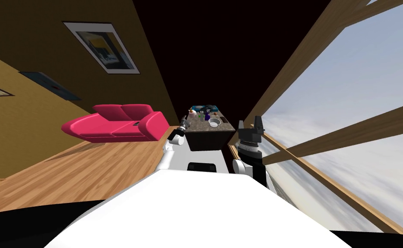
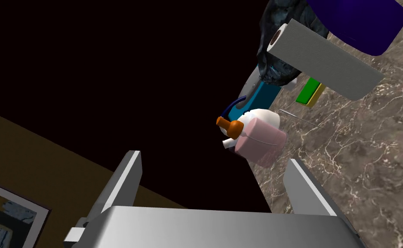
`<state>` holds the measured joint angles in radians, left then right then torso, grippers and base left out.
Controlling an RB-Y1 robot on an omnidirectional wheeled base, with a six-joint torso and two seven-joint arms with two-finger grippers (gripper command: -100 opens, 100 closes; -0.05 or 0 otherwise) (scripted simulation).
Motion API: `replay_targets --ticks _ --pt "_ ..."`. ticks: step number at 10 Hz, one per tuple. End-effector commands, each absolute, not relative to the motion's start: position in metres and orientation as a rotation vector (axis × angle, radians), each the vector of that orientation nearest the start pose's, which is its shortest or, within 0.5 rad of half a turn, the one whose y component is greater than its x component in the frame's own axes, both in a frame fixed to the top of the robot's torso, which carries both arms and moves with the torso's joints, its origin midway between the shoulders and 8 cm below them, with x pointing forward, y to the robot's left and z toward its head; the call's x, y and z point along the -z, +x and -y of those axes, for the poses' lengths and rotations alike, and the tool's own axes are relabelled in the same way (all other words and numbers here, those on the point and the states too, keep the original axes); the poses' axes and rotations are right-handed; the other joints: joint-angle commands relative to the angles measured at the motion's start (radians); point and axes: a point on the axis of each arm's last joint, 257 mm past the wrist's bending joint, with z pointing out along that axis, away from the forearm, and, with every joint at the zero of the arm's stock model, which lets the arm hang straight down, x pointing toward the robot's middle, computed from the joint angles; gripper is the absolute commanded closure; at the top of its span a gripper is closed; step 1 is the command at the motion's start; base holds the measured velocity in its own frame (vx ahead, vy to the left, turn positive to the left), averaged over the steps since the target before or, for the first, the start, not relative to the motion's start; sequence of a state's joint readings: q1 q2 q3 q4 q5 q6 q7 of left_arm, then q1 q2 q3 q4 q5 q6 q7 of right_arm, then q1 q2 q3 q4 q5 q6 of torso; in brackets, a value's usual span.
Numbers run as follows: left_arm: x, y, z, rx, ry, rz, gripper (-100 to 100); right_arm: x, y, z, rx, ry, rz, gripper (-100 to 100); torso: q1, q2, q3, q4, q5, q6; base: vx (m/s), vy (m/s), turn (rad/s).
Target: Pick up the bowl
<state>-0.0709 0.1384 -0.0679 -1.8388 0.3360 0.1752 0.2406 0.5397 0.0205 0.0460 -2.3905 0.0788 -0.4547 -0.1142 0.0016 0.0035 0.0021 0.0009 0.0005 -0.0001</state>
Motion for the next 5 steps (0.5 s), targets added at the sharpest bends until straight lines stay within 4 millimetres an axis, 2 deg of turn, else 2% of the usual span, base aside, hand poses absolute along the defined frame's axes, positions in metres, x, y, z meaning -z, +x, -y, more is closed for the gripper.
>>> replay_targets --ticks 1,2,3,4,5 --pt "0.112 0.565 -0.171 1.721 -1.379 -1.082 -100 -0.052 0.329 0.26 -1.393 0.65 -0.59 0 0.0 0.0 0.0 0.0 0.0 0.0 -0.071 0.028 -0.004" --pt "0.107 0.569 -0.165 1.723 -1.376 -1.101 -100 -0.052 0.329 0.26 -1.394 0.65 -0.59 0 0.0 0.001 0.0 0.0 0.0 0.0 -0.062 0.024 0.002" --pt "0.118 0.578 -0.155 1.721 -1.415 -1.141 -100 -0.052 0.329 0.26 -1.393 0.65 -0.59 0 -0.001 0.0 0.0 0.0 0.0 0.0 -0.056 0.028 -0.019" --pt "0.111 0.583 -0.148 1.723 -1.41 -1.161 -100 -0.052 0.329 0.26 -1.394 0.65 -0.59 0 -0.001 0.0 0.0 0.0 0.0 0.0 -0.038 0.023 -0.007" --pt "0.121 0.591 -0.138 1.716 -1.446 -1.205 -100 -0.052 0.329 0.26 -1.393 0.65 -0.59 0 -0.001 -0.001 -0.001 0.0 0.0 0.0 -0.047 0.02 -0.009"
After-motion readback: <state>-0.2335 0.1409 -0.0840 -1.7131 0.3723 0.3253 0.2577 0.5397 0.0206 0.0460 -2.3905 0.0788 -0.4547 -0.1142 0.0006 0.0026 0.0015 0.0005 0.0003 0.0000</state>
